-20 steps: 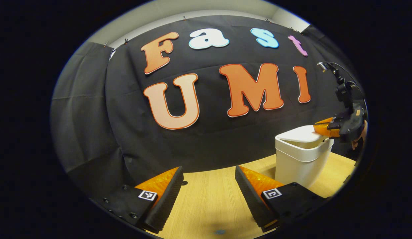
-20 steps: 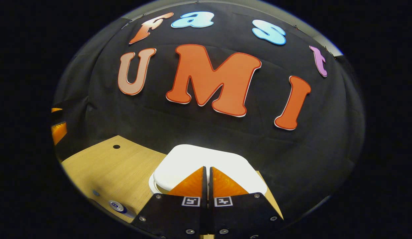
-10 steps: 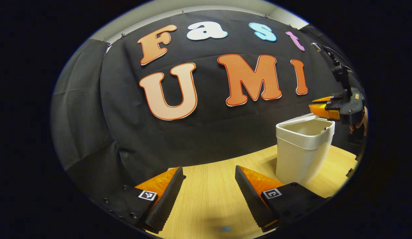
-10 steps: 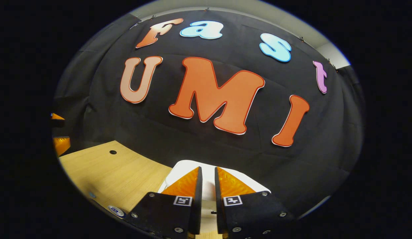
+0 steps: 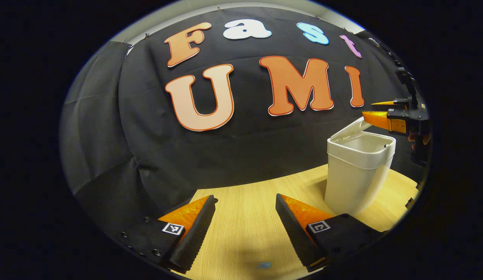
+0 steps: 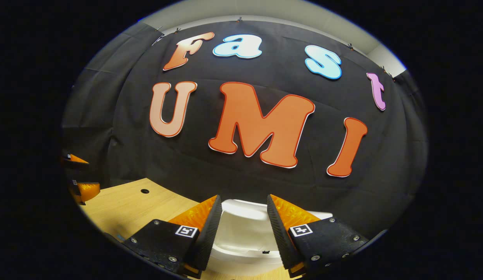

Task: Press the lid of the desktop garbage bin to open it, pick up the crumpled paper on the desktop and throw it into the bin, then pick up the pop can on the desktop and drop it into the bin, and finally close the garbage bin lid.

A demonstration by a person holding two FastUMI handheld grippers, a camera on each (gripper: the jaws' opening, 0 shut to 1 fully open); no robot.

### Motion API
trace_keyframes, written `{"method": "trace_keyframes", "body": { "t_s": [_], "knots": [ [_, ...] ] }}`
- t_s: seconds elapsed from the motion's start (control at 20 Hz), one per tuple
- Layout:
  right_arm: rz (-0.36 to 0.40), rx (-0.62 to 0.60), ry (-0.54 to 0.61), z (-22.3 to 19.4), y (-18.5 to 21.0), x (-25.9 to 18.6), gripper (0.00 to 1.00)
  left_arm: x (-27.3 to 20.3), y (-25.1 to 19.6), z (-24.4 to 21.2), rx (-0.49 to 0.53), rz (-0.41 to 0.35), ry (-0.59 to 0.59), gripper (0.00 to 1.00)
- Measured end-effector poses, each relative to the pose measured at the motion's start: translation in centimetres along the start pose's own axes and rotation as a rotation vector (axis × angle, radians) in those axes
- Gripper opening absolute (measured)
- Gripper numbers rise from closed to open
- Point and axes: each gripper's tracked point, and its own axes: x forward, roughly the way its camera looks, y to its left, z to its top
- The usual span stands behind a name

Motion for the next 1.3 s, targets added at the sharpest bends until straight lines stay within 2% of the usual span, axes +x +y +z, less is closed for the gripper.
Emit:
{"method": "trace_keyframes", "body": {
  "t_s": [0.35, 0.6, 1.0, 1.3],
  "knots": [
    [0.072, 0.013, -0.039, 1.4, 2.4, -1.5, 0.81, 0.4, 0.1, -2.0, -0.011, 0.003, 0.060, 1.00],
    [0.137, 0.034, -0.039, 0.6, 4.8, -2.6, 0.83, 0.3, 0.1, -3.1, -0.017, 0.000, 0.092, 1.00],
    [0.247, 0.064, 0.137, -6.3, 9.5, -5.1, 0.89, -0.5, -2.3, -10.0, -0.055, -0.099, 0.291, 1.00],
    [0.323, 0.074, 0.294, -12.1, 12.4, -7.2, 0.92, -1.7, -3.1, -14.3, -0.104, -0.135, 0.450, 1.00]
  ]
}}
